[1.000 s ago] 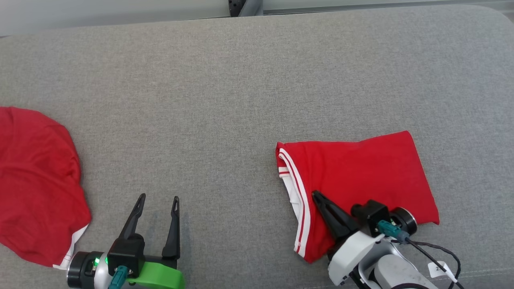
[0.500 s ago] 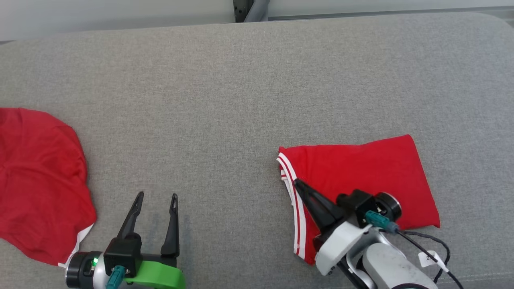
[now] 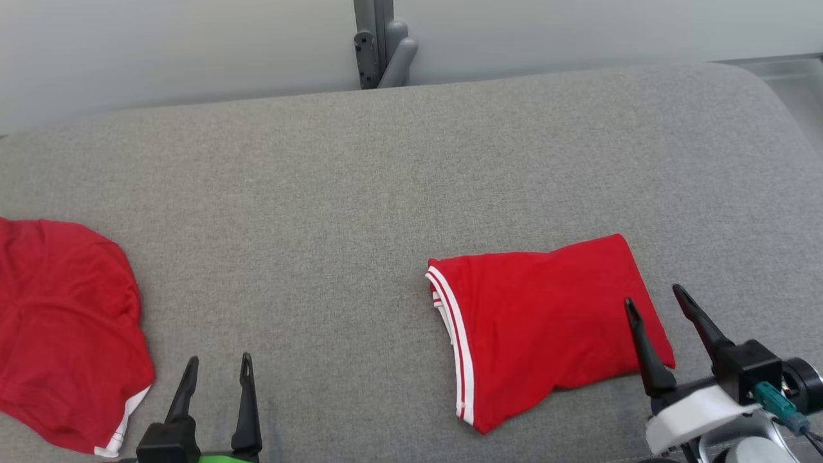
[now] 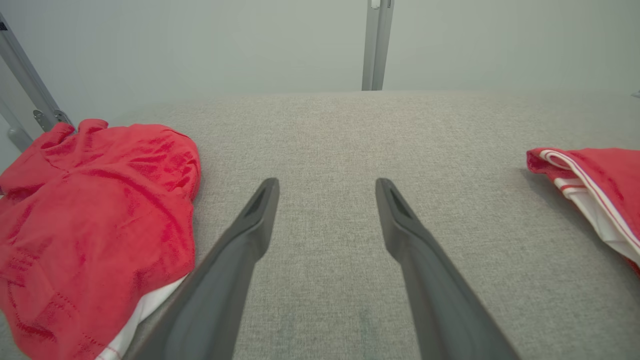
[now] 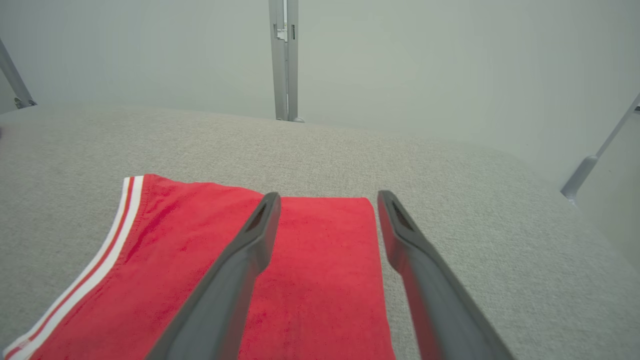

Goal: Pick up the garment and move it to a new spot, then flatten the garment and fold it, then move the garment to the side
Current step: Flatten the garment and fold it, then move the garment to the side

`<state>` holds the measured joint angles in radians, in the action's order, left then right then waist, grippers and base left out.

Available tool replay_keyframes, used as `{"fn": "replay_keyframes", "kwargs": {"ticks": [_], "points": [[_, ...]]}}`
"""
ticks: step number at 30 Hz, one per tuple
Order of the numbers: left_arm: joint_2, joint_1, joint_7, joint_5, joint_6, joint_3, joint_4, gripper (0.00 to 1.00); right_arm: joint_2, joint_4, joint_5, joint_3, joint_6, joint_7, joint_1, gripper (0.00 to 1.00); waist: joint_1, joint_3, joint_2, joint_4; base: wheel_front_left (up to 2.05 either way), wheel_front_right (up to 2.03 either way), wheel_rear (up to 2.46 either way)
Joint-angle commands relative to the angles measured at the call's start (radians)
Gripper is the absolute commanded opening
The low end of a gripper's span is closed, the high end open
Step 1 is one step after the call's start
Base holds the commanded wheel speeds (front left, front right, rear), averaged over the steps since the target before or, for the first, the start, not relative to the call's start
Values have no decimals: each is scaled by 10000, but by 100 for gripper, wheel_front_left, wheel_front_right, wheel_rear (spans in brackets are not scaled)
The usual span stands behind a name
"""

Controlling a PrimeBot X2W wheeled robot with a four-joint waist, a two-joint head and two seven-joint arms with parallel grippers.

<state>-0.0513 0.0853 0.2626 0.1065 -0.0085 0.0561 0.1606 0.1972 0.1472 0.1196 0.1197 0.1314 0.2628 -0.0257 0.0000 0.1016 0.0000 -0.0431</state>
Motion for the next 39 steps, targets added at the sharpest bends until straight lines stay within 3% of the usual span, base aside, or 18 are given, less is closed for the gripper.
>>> {"fn": "replay_keyframes", "kwargs": {"ticks": [1,12,22,26,29,35,39], "points": [[3,376,25,48,18,-54,103,100,-1,17,-210,-467,-15,27,506,100,0,-612,0,-153,0,0,0],[0,1133,25,455,-171,-504,531,100,-598,543,-563,-2360,-15,27,1584,100,0,-1460,0,-129,0,0,0],[1,1246,25,418,-439,-717,665,100,-767,746,-309,-2554,-15,27,1526,100,0,-1761,0,-187,0,0,0],[3,1287,25,489,-348,-573,554,100,-592,1893,417,-2073,-13,-35,908,100,0,-1684,0,-227,0,0,0],[0,1312,23,509,-344,-407,684,100,97,2567,1047,-1441,-16,-1212,-332,100,0,-1527,0,-280,0,0,0],[0,901,25,368,-451,30,1054,100,1142,3241,2425,444,-13,-4665,-2529,100,0,-1048,0,-192,0,0,0],[-5,769,25,518,-535,272,1299,100,1411,3927,2840,1158,-15,-5695,-3124,100,0,-901,0,24,0,0,0]]}}
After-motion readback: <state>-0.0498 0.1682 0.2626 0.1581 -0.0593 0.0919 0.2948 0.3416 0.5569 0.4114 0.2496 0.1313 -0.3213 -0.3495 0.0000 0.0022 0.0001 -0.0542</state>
